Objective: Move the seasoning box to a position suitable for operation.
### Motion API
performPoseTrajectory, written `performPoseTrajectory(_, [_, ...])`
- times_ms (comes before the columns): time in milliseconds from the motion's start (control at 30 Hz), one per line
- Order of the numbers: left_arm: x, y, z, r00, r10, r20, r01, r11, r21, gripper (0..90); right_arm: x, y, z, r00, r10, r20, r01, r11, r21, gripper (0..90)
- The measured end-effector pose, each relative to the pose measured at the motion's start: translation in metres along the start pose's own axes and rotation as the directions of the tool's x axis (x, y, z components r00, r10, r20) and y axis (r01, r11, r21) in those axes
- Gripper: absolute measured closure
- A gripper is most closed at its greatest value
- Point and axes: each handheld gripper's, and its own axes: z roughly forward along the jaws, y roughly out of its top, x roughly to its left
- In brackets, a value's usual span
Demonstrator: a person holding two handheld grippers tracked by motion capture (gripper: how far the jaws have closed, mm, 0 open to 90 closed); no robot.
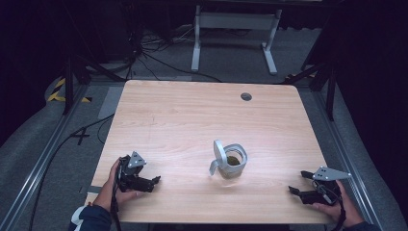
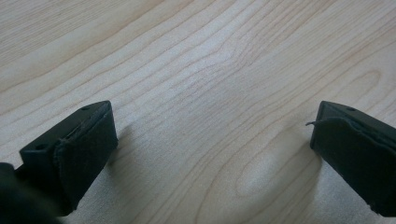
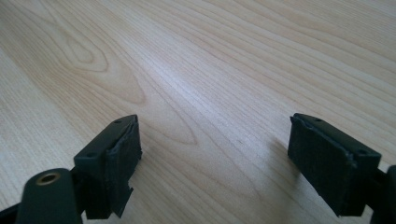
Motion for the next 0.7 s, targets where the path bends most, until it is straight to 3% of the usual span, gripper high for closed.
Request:
performPoseTrajectory(400, [-0.0001,0.0000,0.0000,1.0000,0.000,-0.001,0.000,1.0000,0.000,0.5,0.0003,-0.0006,-0.0004,1.0000,0.003,0.004,-0.003,1.000,-0.003,17.3])
performPoseTrajectory(433, [0.0003,-0.0003,-0.0015,0.9996,0.019,0.020,-0.019,0.9998,-0.004,2.6,0.0000,-0.0005,-0.0005,1.0000,0.002,0.002,-0.002,1.000,0.000,17.2])
performPoseTrajectory(600, [-0.0010,-0.0007,-0.0032,0.9992,0.039,0.014,-0.038,0.9990,-0.021,8.4,0.0000,-0.0005,-0.0005,1.0000,0.002,0.002,-0.002,1.000,0.000,17.3])
performPoseTrajectory(667, [-0.0032,-0.0008,-0.0048,0.9996,0.020,0.021,-0.020,0.9996,-0.019,11.1,0.0000,-0.0005,-0.0005,1.0000,0.002,0.002,-0.002,1.000,0.000,17.3])
performPoseTrajectory(700, [-0.0038,-0.0004,-0.0060,0.9995,0.022,0.023,-0.021,0.9996,-0.018,17.3,0.0000,-0.0005,-0.0005,1.0000,0.002,0.002,-0.002,1.000,0.000,17.3])
